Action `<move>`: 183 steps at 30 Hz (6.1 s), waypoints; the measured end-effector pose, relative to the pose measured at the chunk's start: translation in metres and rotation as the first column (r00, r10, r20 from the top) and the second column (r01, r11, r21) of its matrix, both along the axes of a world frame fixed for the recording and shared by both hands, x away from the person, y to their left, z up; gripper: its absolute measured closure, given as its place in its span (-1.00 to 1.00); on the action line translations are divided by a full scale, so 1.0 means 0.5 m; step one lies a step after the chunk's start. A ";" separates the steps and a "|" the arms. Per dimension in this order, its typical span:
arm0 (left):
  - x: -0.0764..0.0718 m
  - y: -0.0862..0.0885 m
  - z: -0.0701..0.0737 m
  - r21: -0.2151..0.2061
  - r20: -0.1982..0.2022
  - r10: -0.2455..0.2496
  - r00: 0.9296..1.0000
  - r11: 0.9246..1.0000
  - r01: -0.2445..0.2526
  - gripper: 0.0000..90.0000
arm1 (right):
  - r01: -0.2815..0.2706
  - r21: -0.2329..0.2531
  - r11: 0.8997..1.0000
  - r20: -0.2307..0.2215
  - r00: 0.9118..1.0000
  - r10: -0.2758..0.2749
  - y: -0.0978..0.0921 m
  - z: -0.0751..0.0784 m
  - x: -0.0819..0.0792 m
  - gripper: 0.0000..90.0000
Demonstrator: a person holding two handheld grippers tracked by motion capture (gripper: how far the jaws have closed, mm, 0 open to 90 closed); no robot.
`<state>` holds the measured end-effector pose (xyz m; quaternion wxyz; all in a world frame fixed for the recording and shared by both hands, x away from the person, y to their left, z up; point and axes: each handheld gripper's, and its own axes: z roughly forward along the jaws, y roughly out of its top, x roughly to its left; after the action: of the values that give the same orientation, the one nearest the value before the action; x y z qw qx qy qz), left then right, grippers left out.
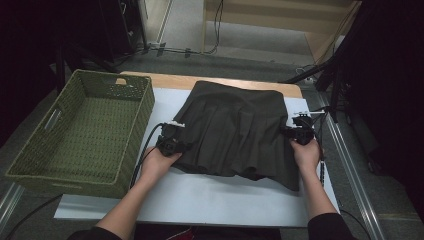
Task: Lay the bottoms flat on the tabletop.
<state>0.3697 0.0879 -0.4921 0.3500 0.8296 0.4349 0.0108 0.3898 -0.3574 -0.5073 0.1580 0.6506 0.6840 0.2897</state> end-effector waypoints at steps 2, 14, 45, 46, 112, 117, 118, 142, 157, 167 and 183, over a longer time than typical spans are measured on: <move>-0.012 0.002 0.008 -0.010 -0.004 -0.006 1.000 1.000 0.006 0.93 | 0.003 0.001 1.000 0.012 1.000 -0.003 -0.007 0.001 0.004 0.73; -0.055 0.019 0.056 -0.063 0.066 -0.018 0.998 0.998 0.022 0.51 | -0.006 0.093 0.996 -0.003 1.000 0.006 -0.035 0.003 0.017 0.26; -0.061 0.062 0.028 0.089 0.154 0.115 0.981 0.988 -0.129 -0.48 | -0.198 0.130 0.972 0.131 0.975 0.181 0.077 0.102 -0.095 -0.10; -0.057 0.063 0.022 0.094 0.145 0.118 0.982 0.987 -0.132 -0.48 | -0.204 0.125 0.971 0.132 0.973 0.187 0.082 0.102 -0.095 -0.11; -0.182 -0.185 0.039 0.063 0.278 -0.215 0.936 0.977 0.206 0.85 | -0.456 0.048 0.889 0.192 0.877 0.440 0.303 0.141 -0.100 -0.17; -0.192 -0.184 0.031 0.038 0.260 -0.217 0.941 0.976 0.214 0.77 | -0.469 0.037 0.882 0.170 0.873 0.457 0.324 0.128 -0.090 -0.18; -0.193 -0.184 0.032 0.038 0.263 -0.215 0.940 0.976 0.213 0.76 | -0.475 0.034 0.879 0.164 0.871 0.464 0.329 0.124 -0.086 -0.18; -0.207 -0.171 0.025 0.015 0.233 -0.212 0.949 0.977 0.215 0.83 | -0.556 -0.006 0.831 0.031 0.831 0.556 0.437 0.041 -0.042 0.61; -0.186 -0.072 0.130 -0.142 0.295 -0.182 0.938 0.963 0.231 0.32 | -0.376 0.096 0.922 0.119 0.924 0.364 0.253 0.144 -0.058 0.91; -0.155 -0.055 0.111 -0.112 0.251 -0.177 0.952 0.971 0.210 0.13 | -0.282 0.137 0.950 0.147 0.954 0.262 0.147 0.159 -0.069 0.91; -0.128 -0.065 0.069 -0.098 0.198 -0.203 0.959 0.969 0.226 -0.05 | -0.089 0.153 0.984 0.177 0.982 0.061 -0.028 0.169 -0.116 0.92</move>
<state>0.3058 0.0551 -0.4575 0.4375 0.8447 0.3074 0.0244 0.3321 -0.3713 -0.4227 0.1524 0.6074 0.6666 0.4044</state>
